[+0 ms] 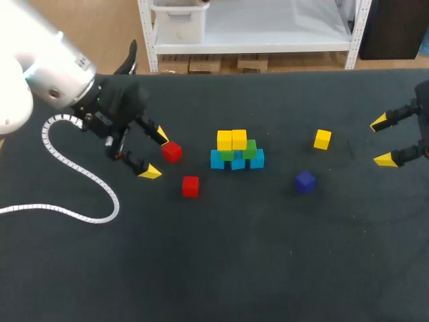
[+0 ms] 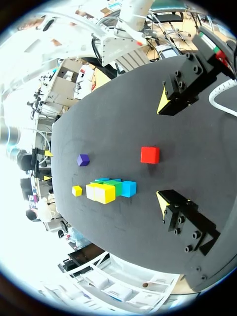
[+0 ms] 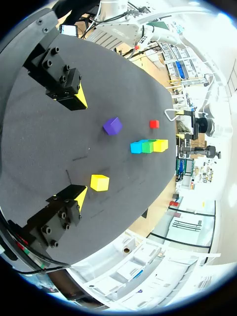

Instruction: Place the blue cubes, place green cubes on the blue cubes, place the yellow cubes on the green cubes, then place the red cubes on the yellow cubes, and place purple cube on the red cubes.

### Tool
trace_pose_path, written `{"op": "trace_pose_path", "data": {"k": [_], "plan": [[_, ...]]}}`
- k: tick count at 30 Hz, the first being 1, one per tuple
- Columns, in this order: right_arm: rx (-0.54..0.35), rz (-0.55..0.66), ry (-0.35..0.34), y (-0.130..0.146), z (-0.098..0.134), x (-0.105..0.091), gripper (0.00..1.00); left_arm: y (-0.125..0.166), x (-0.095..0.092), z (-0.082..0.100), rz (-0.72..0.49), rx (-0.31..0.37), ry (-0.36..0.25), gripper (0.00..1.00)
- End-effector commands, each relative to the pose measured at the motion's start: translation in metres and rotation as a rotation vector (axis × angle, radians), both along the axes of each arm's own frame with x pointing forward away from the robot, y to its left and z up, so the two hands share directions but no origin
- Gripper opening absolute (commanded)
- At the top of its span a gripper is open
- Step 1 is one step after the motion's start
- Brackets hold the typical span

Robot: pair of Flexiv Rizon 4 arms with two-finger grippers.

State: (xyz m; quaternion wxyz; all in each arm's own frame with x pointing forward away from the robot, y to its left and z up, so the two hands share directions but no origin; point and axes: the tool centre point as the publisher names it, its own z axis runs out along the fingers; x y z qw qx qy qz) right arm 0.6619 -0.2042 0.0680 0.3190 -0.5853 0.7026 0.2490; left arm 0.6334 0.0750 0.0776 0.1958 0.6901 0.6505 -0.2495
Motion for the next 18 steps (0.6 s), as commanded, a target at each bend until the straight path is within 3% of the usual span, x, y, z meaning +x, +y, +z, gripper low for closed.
{"op": "trace_pose_path", "data": {"k": [1, 18], "plan": [[0.001, 0.0, -0.001, 0.0, 0.0, 0.0, 1.0, 0.007, -0.001, 0.002, 0.006, -0.01, -0.011, 1.0], [0.001, 0.0, -0.001, 0.0, 0.0, 0.0, 1.0, 0.021, -0.002, 0.008, -0.018, -0.027, -0.053, 1.0]]}}
